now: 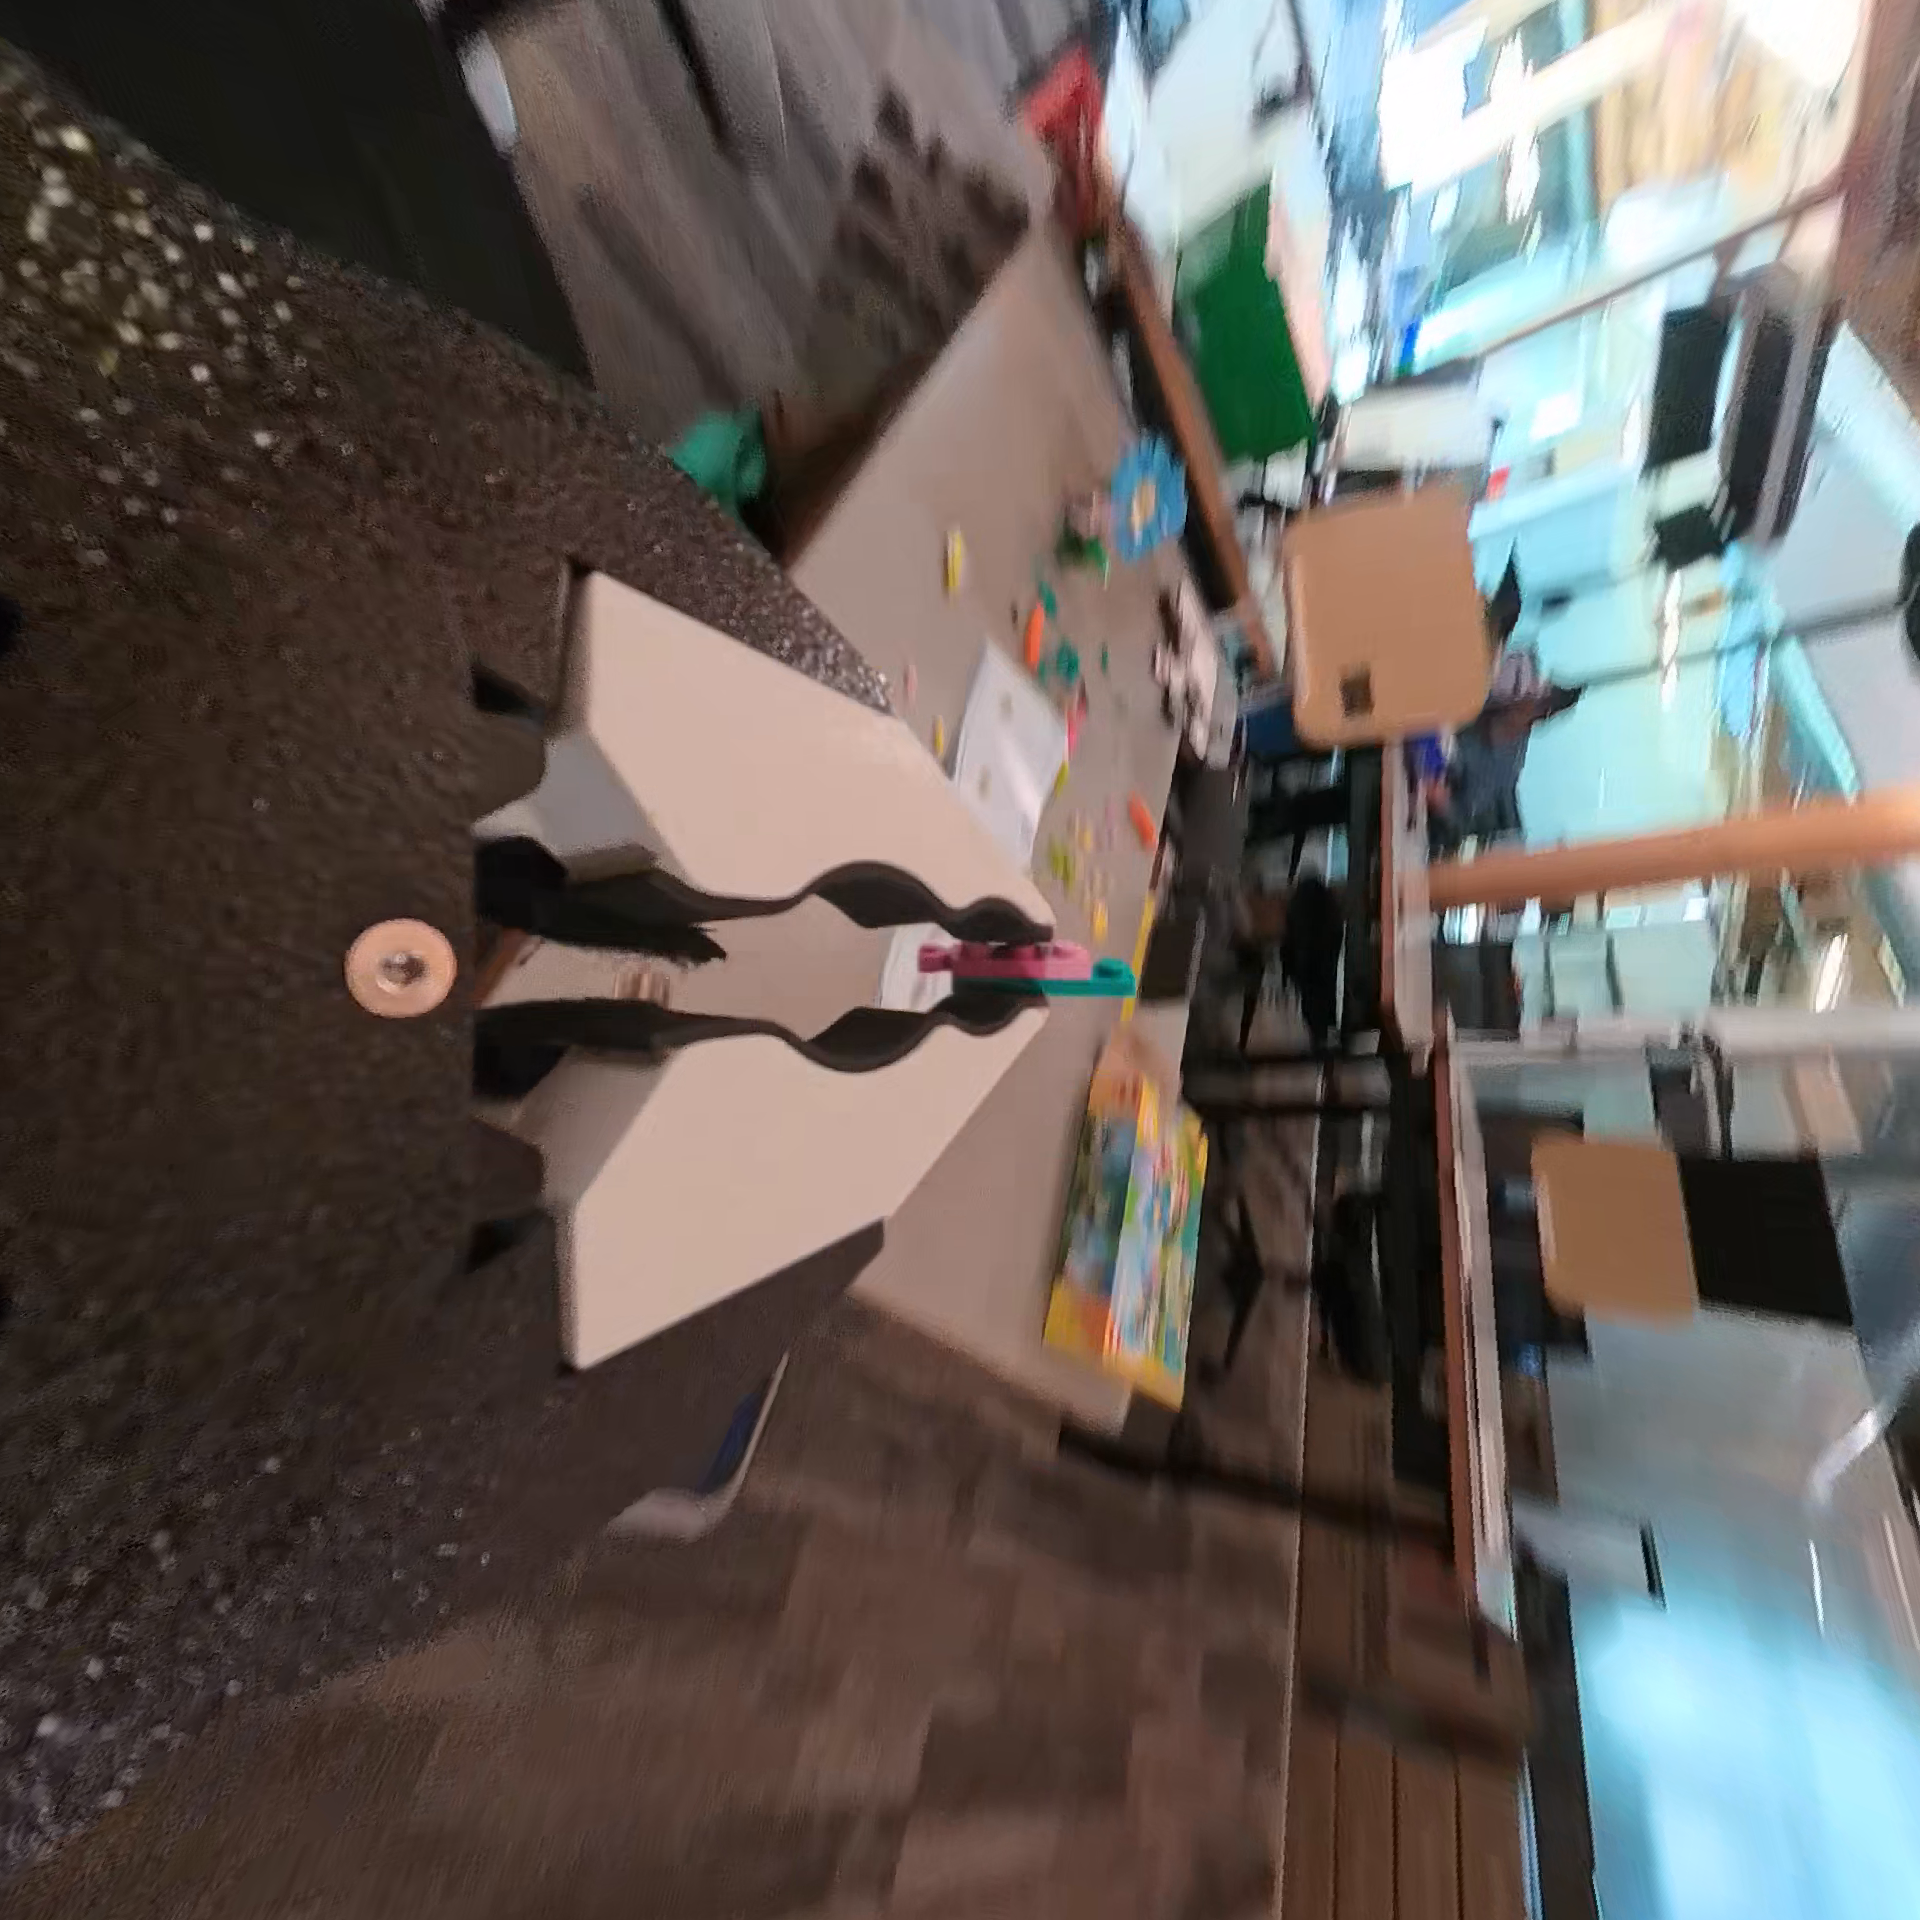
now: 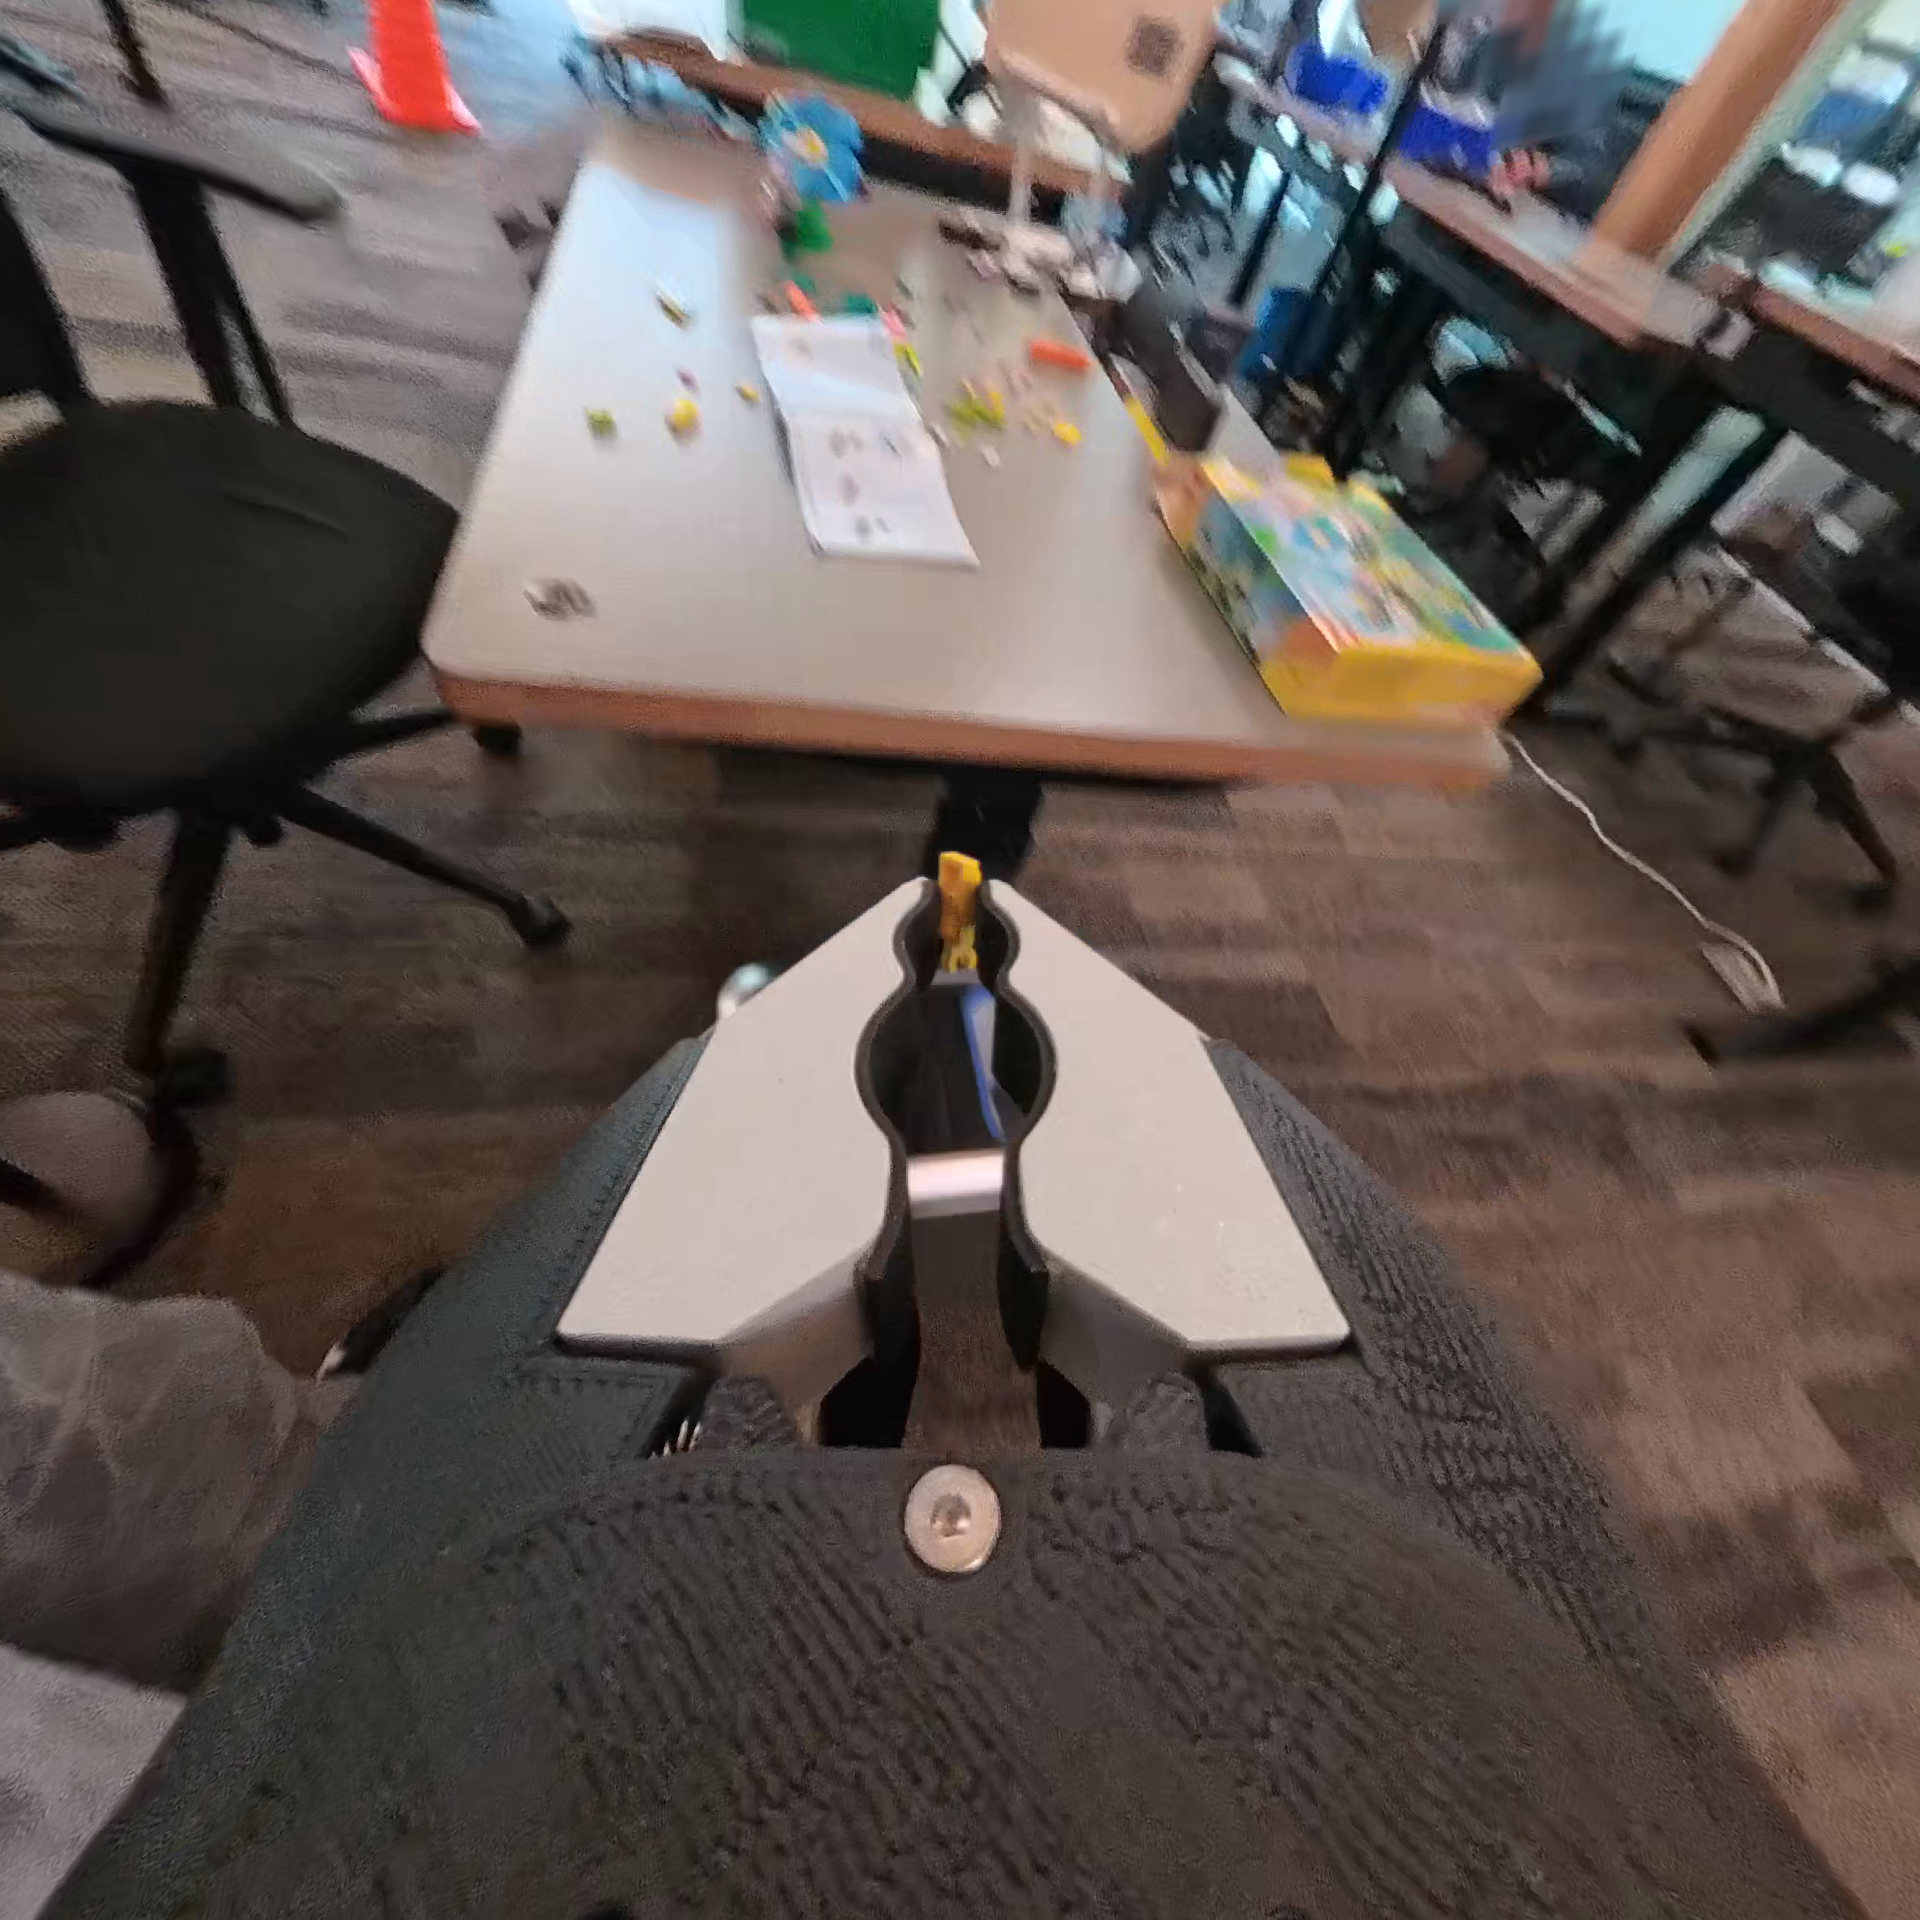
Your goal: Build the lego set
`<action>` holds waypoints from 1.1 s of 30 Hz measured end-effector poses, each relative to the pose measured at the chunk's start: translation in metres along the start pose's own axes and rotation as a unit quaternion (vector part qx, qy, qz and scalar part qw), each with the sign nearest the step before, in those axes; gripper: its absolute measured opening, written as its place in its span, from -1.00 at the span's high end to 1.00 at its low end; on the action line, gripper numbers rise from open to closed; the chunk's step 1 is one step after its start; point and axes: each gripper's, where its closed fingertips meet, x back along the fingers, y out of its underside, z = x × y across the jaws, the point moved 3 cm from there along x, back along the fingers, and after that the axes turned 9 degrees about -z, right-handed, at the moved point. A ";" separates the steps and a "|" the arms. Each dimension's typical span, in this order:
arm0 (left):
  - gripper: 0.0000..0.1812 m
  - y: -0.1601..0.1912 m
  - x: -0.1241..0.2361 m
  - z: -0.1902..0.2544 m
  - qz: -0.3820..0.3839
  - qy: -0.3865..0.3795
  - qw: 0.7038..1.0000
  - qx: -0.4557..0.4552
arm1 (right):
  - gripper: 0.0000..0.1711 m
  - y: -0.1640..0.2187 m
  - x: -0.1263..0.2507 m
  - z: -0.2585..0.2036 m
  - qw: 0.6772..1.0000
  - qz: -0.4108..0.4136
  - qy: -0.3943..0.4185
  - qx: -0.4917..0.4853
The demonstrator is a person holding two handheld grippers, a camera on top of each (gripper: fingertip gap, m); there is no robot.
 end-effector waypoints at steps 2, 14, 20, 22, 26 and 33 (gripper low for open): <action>0.93 -0.003 -0.012 -0.066 0.012 -0.071 0.997 -0.010 | 0.94 -0.041 -0.030 -0.018 0.999 0.033 -0.023 0.008; 0.93 -0.050 -0.156 -0.313 0.095 -0.168 0.974 0.115 | 0.94 -0.220 -0.129 -0.064 0.990 0.141 0.010 0.025; 0.93 -0.069 -0.192 -0.363 0.136 -0.167 0.973 0.083 | 0.94 -0.256 -0.190 -0.023 0.982 0.176 0.059 -0.040; 0.92 -0.074 -0.194 -0.378 0.142 -0.161 0.975 0.061 | 0.94 -0.262 -0.230 -0.025 0.985 0.159 0.045 -0.052; 0.93 -0.063 -0.220 -0.365 0.095 -0.075 0.992 0.030 | 0.93 -0.280 -0.275 -0.029 0.984 0.158 0.023 -0.080; 0.93 -0.102 -0.306 -0.306 0.114 0.084 0.988 -0.068 | 0.94 -0.285 -0.294 0.018 0.959 0.162 0.154 -0.176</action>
